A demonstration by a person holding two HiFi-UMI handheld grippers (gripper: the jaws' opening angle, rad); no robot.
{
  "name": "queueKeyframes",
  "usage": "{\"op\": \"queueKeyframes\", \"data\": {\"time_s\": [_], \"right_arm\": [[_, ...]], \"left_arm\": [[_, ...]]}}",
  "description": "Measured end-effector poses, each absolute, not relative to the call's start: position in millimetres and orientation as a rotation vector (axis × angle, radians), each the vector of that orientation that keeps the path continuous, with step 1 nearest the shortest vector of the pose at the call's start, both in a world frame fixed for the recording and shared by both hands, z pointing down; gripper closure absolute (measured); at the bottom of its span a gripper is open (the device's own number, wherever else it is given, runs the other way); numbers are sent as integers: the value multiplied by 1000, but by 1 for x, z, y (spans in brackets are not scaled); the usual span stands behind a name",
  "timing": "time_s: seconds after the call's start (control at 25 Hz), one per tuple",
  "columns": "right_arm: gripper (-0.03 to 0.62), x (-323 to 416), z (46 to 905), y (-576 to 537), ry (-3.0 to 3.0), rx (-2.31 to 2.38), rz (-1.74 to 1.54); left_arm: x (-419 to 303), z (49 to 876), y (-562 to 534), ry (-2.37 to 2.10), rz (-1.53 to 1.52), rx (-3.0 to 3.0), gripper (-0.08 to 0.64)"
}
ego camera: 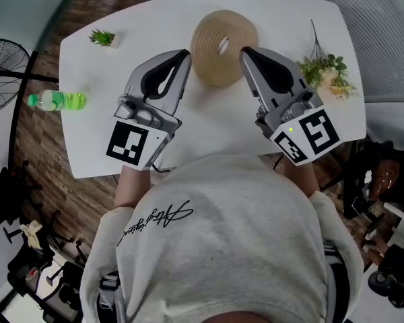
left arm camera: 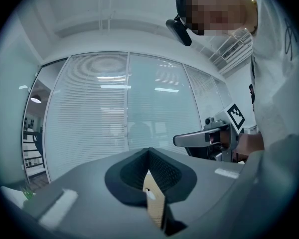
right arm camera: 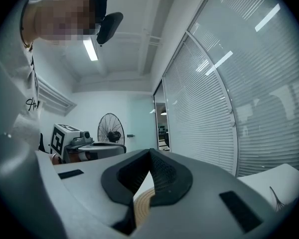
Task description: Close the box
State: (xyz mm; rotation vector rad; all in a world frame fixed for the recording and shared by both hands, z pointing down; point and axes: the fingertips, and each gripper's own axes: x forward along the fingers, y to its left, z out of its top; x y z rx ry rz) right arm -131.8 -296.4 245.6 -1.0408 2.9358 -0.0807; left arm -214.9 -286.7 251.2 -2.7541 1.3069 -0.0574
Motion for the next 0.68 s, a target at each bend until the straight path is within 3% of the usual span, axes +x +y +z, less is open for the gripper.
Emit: {"op": "queueKeyframes", "data": {"time_s": [0.68], "right_arm": [[591, -128, 248, -297, 2941, -1055, -70]], "left_arm": [[-210, 248, -288, 1317, -16, -2746, 561]]}}
